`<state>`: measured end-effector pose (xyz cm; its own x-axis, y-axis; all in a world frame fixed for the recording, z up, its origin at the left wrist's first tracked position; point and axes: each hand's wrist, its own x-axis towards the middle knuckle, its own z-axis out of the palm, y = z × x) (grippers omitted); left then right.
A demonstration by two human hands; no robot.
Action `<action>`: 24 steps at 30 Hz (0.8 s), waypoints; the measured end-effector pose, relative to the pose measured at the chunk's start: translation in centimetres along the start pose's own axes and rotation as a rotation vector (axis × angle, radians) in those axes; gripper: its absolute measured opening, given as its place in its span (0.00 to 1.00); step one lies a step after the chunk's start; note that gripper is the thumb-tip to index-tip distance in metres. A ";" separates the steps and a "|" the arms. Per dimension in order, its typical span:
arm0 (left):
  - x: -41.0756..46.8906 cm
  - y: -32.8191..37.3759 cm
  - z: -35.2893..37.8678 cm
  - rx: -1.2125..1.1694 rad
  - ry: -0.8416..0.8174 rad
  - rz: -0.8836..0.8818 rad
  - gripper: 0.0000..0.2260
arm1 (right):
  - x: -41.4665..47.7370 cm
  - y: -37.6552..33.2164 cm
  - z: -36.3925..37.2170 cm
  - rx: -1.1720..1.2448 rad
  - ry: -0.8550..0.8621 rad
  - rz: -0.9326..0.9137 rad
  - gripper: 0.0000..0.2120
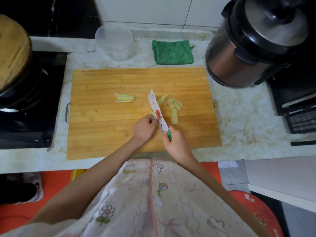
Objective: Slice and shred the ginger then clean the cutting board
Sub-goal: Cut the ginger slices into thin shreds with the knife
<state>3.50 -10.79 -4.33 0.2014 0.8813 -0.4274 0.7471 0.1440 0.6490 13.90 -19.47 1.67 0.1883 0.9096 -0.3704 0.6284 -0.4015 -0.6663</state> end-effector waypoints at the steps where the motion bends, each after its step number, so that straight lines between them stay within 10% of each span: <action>1: 0.0 0.1 0.0 0.001 0.000 0.001 0.13 | 0.0 0.0 0.0 -0.008 0.003 0.001 0.08; 24: 0.0 0.0 0.1 0.009 0.005 0.044 0.11 | 0.8 -0.6 -0.2 -0.080 -0.026 -0.008 0.07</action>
<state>3.56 -10.79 -4.36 0.2311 0.8892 -0.3949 0.7429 0.1008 0.6618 13.78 -18.51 1.88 0.1639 0.9093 -0.3824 0.6883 -0.3831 -0.6160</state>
